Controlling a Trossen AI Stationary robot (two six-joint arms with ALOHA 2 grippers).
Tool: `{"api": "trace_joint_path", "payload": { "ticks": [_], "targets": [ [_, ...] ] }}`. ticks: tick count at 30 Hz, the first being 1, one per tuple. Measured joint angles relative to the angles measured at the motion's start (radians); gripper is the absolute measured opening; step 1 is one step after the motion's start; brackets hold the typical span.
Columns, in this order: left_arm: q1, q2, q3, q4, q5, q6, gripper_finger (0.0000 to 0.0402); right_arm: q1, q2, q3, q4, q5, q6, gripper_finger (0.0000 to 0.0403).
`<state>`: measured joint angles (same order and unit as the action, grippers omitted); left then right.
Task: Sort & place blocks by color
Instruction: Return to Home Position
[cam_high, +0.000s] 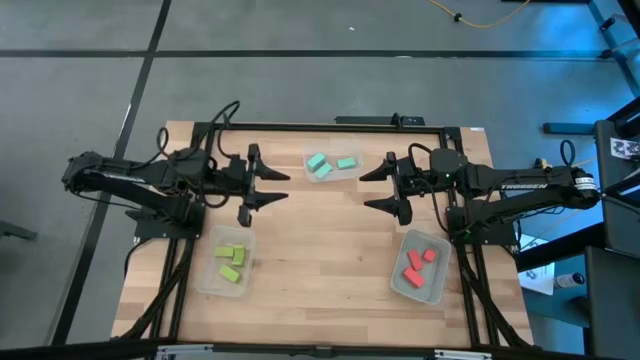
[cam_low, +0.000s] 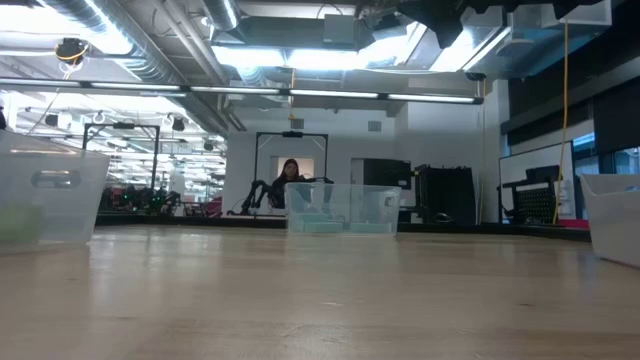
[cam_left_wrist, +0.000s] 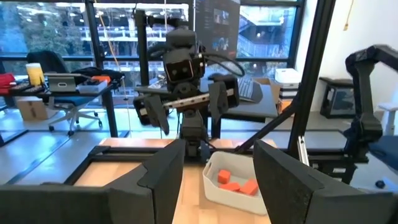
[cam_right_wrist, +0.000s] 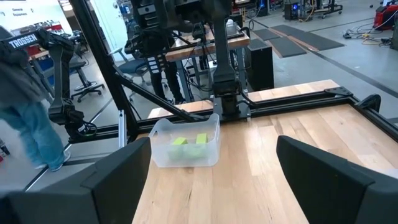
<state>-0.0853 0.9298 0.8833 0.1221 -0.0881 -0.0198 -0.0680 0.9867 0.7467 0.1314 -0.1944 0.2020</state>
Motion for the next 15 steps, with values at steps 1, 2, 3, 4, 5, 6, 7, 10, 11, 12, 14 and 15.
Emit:
{"api": "trace_joint_path", "payload": {
  "ticks": [1,2,3,4,5,6,7,10,11,12,14,15],
  "targets": [
    [0.0,0.0,0.0,-0.009,-0.002,0.002,0.0183,0.0,0.0,0.0,0.0,0.0,0.0,0.0351],
    [0.0,0.0,0.0,-0.015,-0.003,0.003,0.0183,0.0,0.0,0.0,0.0,0.0,-0.001,0.0351],
    [0.0,0.0,0.0,-0.019,-0.003,0.004,0.0183,0.0,0.0,0.0,0.0,0.0,0.0,0.0351],
    [0.0,0.0,0.0,-0.02,-0.005,0.003,0.0183,0.0,0.0,0.0,0.0,0.0,0.003,0.0351],
    [0.0,0.0,0.0,-0.019,-0.01,0.003,0.0183,0.0,0.0,0.0,0.0,-0.001,0.003,0.0351],
    [0.0,0.0,0.0,-0.019,-0.019,0.003,0.0183,0.0,0.0,0.0,0.0,-0.001,0.003,0.0351],
    [0.0,0.0,0.0,-0.02,-0.03,0.001,0.0183,0.0,0.0,0.0,0.0,-0.001,0.002,0.0351],
    [0.0,0.0,0.0,-0.015,-0.041,-0.023,0.0182,0.0,0.0,0.0,-0.001,-0.001,0.002,0.0351],
    [0.0,0.0,0.0,-0.008,-0.034,-0.03,0.018,0.0,0.0,0.0,-0.001,-0.001,0.002,0.0351],
    [0.0,0.0,0.0,0.001,-0.019,-0.036,0.0178,0.0,0.0,0.0,-0.001,-0.001,0.001,0.0351],
    [0.0,0.0,0.0,0.018,0.01,-0.038,0.0169,0.0,0.0,0.0,-0.001,-0.001,0.002,0.0351],
    [0.0,-0.001,0.0,0.02,0.017,-0.038,0.0162,0.0,0.0,0.0,-0.001,-0.001,0.002,0.0351]
  ]
}}
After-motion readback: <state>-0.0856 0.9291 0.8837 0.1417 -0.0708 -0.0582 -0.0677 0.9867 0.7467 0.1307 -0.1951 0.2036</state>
